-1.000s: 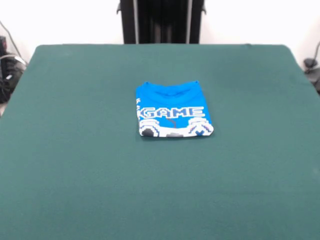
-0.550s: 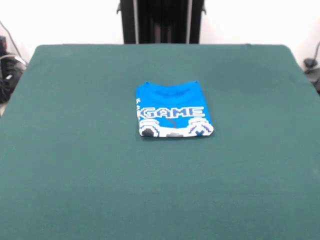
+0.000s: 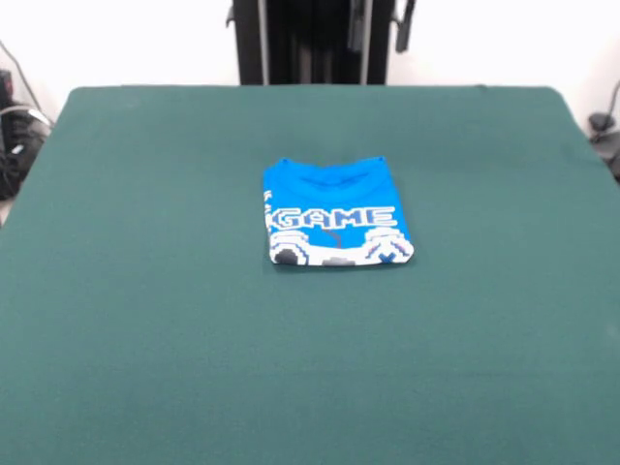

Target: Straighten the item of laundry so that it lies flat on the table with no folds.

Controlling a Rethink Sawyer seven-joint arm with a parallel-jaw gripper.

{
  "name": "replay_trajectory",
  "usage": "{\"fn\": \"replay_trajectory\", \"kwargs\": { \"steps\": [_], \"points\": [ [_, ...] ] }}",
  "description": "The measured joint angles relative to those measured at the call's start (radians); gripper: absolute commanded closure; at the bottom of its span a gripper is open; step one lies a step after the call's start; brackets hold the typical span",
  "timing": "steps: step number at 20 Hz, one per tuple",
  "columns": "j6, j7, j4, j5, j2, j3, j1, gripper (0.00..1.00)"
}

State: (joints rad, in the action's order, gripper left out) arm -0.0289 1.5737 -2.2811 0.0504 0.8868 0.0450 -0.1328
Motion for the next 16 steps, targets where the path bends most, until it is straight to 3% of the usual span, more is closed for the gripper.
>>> {"fn": "replay_trajectory", "kwargs": {
  "steps": [16],
  "points": [
    [0.187,0.0,-0.001,0.074,-0.302,0.012,-0.038,0.0]
  ]
}}
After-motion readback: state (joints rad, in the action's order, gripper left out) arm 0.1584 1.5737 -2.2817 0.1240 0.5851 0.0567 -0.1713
